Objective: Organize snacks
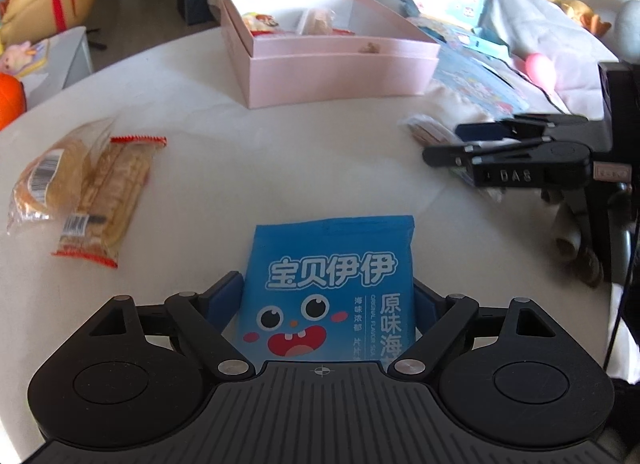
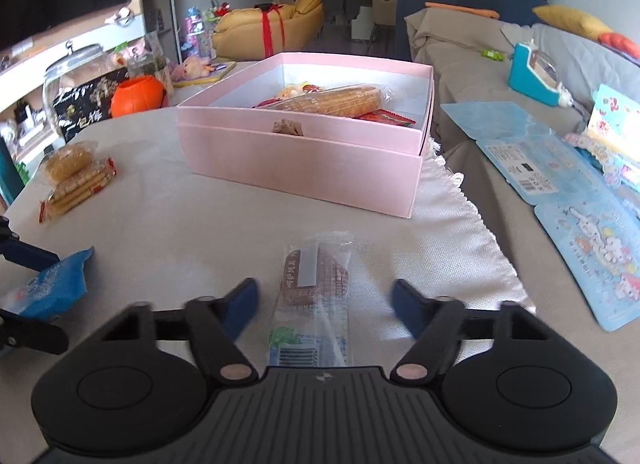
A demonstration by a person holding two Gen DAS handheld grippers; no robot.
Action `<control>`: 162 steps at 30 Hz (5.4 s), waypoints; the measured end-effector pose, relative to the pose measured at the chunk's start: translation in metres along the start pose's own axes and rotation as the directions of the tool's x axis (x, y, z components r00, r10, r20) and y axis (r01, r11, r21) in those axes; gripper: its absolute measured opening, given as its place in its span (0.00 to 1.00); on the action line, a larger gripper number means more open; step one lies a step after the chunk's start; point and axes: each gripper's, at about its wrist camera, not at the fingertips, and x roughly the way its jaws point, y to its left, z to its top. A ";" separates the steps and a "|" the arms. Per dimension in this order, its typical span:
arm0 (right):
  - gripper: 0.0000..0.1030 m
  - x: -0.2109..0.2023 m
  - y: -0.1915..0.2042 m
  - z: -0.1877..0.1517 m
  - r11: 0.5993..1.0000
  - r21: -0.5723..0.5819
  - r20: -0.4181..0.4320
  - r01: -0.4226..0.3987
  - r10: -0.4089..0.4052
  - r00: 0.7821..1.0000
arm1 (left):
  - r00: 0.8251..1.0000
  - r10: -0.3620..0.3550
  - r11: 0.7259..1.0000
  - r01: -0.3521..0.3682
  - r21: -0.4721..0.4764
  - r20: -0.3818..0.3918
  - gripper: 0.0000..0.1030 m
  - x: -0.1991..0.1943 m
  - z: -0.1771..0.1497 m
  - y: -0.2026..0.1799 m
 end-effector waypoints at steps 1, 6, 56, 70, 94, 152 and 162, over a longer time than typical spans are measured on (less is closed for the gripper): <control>0.52 -0.002 0.000 0.001 1.000 -0.005 -0.007 -0.006 0.006 1.000 | 1.000 -0.004 1.000 0.004 0.005 -0.012 0.86 -0.001 -0.001 0.000; 0.49 -0.001 0.004 0.008 0.999 -0.036 -0.047 -0.018 0.016 0.999 | 0.998 0.041 0.996 -0.036 0.080 -0.054 0.86 -0.005 -0.010 -0.012; 0.63 -0.017 -0.056 0.175 0.992 0.120 0.113 0.024 -0.038 0.993 | 0.899 0.181 0.973 -0.103 -0.209 0.399 0.74 -0.027 0.127 0.095; 0.65 0.028 0.114 0.101 0.942 -0.039 -0.110 -0.332 0.326 0.939 | 0.911 0.355 0.896 -0.267 -0.354 0.212 0.63 -0.058 0.001 0.150; 0.74 0.008 0.111 0.031 0.951 -0.310 -0.060 0.001 -0.020 0.998 | 0.942 0.211 0.955 -0.142 -0.260 0.262 0.63 -0.030 0.015 0.125; 0.82 0.008 0.028 0.002 0.999 0.036 0.041 -0.013 0.011 0.999 | 0.965 0.220 0.852 -0.119 -0.510 0.144 0.60 -0.009 0.044 0.091; 0.82 0.008 0.027 0.001 0.999 0.045 0.043 -0.024 0.022 0.999 | 0.950 0.288 0.928 -0.247 -0.278 0.118 0.66 0.034 0.074 0.052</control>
